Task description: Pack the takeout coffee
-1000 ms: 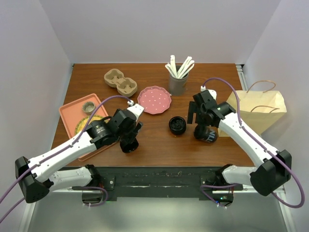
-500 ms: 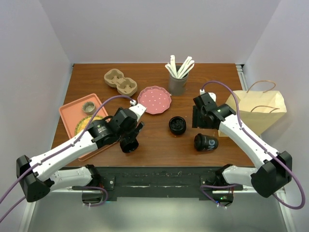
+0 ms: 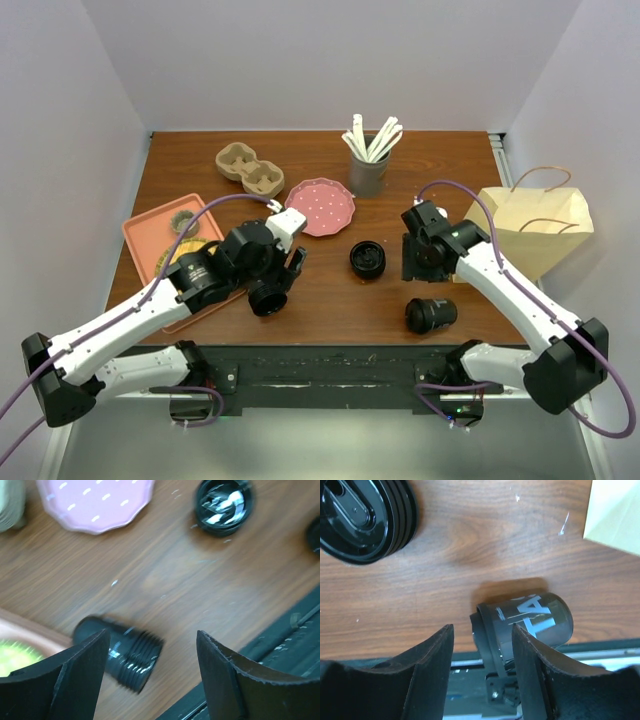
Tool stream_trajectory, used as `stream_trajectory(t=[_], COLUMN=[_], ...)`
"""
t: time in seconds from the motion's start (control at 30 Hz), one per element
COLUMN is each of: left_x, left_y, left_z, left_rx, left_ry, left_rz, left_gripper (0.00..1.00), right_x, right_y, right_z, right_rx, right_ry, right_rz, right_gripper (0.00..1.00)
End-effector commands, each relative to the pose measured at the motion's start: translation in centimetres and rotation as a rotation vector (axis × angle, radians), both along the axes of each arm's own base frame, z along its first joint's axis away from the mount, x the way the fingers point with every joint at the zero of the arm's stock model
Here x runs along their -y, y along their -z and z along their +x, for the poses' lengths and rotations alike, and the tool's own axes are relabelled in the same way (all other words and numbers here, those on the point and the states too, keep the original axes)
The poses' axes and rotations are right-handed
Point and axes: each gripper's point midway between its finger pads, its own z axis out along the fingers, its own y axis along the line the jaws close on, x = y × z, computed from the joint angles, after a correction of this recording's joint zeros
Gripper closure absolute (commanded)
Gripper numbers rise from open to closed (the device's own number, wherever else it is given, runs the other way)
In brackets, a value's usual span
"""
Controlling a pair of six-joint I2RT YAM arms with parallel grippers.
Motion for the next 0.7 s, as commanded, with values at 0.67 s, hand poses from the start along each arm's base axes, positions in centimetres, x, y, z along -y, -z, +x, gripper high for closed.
stream_trajectory(t=[0.67], left_x=[7.7], left_y=[-3.7], left_z=[-0.8], left_rx=[0.083], left_ry=[0.292], left_rz=[-0.309], left_gripper=[0.24], right_x=[0.9], right_y=[-1.2], right_z=[-11.5], right_rx=[-0.302], right_ry=[0.024], right_rz=[-0.049], right_gripper=[0.33])
